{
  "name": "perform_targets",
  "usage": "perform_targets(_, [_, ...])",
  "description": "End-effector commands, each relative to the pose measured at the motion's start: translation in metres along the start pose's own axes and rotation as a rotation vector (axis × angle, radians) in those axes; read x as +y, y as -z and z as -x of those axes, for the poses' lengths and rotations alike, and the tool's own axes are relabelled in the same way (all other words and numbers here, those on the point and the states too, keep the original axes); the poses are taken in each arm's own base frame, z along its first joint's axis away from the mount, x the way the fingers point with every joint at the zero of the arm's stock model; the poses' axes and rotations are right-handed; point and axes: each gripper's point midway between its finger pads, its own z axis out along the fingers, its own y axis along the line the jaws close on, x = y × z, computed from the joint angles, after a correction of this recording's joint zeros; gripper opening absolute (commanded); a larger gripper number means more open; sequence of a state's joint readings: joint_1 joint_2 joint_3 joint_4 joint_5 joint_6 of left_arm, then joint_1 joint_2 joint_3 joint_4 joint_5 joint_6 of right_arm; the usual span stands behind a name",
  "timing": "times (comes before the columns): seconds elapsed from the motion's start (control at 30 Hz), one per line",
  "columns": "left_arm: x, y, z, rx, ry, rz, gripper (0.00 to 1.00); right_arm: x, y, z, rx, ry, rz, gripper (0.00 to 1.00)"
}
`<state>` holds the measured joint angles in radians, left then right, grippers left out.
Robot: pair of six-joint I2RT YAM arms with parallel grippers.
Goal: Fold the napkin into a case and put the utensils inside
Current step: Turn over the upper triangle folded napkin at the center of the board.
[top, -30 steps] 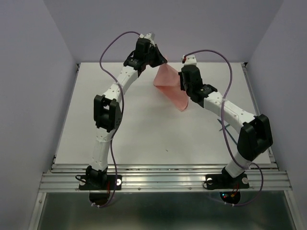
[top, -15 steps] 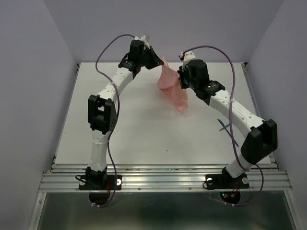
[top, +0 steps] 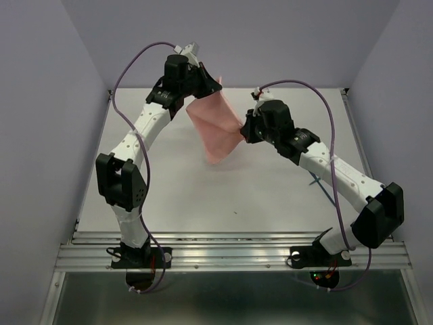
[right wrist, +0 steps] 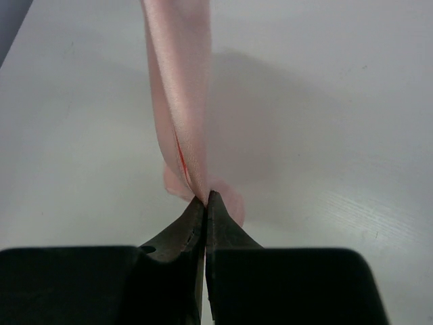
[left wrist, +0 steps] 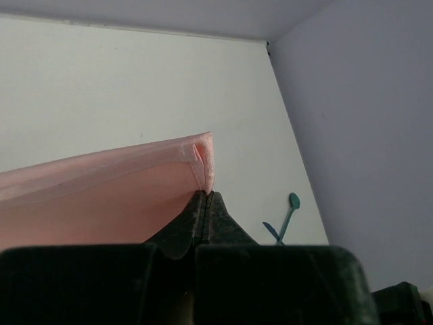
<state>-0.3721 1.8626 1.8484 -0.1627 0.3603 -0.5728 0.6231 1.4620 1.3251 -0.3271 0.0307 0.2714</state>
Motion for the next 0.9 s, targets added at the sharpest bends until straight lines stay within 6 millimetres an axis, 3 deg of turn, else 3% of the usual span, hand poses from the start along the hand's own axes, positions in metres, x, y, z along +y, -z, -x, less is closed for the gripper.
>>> perform_targets(0.0, [0.004, 0.011, 0.019, -0.083, -0.051, 0.018, 0.00, -0.023, 0.013, -0.004, -0.031, -0.092, -0.134, 0.01])
perform_targets(0.13, [0.006, -0.006, 0.000, -0.032, -0.046, 0.009, 0.00, -0.045, 0.019, -0.004, -0.053, -0.095, -0.252, 0.01])
perform_targets(0.27, [-0.017, -0.034, -0.014, 0.007, -0.062, -0.036, 0.00, -0.081, 0.033, -0.008, -0.072, -0.100, -0.461, 0.01])
perform_targets(0.33, [-0.036, -0.049, -0.028, 0.039, -0.073, -0.072, 0.00, -0.094, 0.044, -0.010, -0.083, -0.095, -0.538, 0.01])
perform_targets(0.43, [-0.070, -0.084, -0.035, 0.061, -0.091, -0.163, 0.00, -0.133, 0.066, -0.004, -0.121, -0.081, -0.704, 0.01])
perform_targets(0.5, [-0.087, -0.096, -0.038, 0.068, -0.088, -0.212, 0.00, -0.158, 0.081, 0.004, -0.146, -0.082, -0.798, 0.01])
perform_targets(0.53, [-0.093, -0.110, -0.054, 0.097, -0.084, -0.255, 0.00, -0.165, 0.088, 0.008, -0.160, -0.085, -0.829, 0.01])
perform_targets(0.57, [-0.111, -0.108, -0.044, 0.066, -0.093, -0.312, 0.00, -0.173, 0.098, 0.013, -0.182, -0.082, -0.874, 0.01])
perform_targets(0.67, [-0.144, -0.111, -0.052, 0.060, -0.074, -0.468, 0.00, -0.187, 0.119, 0.024, -0.220, -0.075, -0.955, 0.01])
perform_targets(0.7, [-0.156, -0.108, -0.046, 0.027, -0.086, -0.527, 0.00, -0.190, 0.128, 0.028, -0.229, -0.055, -0.989, 0.01])
perform_targets(0.8, [-0.167, -0.101, -0.055, 0.046, -0.105, -0.612, 0.00, -0.188, 0.126, 0.025, -0.202, -0.013, -0.962, 0.01])
perform_targets(0.87, [-0.170, -0.093, -0.061, 0.050, -0.148, -0.677, 0.00, -0.187, 0.116, 0.010, -0.162, -0.001, -0.921, 0.01])
